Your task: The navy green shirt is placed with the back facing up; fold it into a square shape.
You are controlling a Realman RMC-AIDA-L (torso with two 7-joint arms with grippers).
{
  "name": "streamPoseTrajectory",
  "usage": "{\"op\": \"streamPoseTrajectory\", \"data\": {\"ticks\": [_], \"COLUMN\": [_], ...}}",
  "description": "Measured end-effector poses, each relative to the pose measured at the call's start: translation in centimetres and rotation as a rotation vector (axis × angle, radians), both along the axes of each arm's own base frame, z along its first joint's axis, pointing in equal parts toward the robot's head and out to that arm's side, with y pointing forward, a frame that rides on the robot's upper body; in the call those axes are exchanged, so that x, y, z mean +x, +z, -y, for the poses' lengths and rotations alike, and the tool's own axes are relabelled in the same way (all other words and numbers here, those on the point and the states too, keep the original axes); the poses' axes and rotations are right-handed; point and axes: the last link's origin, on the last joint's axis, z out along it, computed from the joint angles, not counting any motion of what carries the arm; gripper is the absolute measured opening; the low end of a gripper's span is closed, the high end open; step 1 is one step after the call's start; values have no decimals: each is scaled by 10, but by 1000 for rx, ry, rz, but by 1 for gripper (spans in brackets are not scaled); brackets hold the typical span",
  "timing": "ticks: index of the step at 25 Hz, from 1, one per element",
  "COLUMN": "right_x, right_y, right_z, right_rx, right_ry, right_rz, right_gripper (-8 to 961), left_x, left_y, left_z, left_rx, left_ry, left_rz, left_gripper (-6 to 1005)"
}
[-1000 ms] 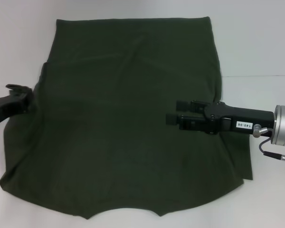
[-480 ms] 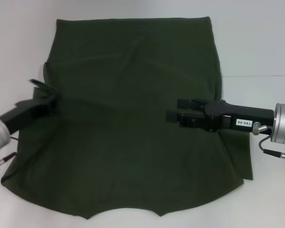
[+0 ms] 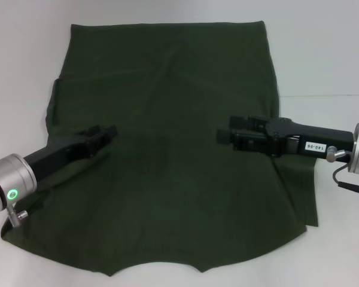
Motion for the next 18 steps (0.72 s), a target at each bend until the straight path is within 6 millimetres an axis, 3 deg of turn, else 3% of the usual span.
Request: {"op": "streamPoseTrajectory", "data": {"ticks": [9, 13, 18], "right_x": [3, 3, 2], "right_y": [8, 10, 10], "right_z": [-3, -5, -6], "right_rx": [5, 11, 13], "right_ry": [-16, -22, -23], "right_rz": [1, -3, -2], "right_gripper": [871, 871, 871], "left_x": [-20, -40, -65], "left_y": [13, 22, 29], "left_z": [4, 9, 16], "left_rx": [52, 101, 141], "left_ry": [28, 93, 202], "left_rz": [-83, -149, -193], "left_gripper": [685, 838, 843]}}
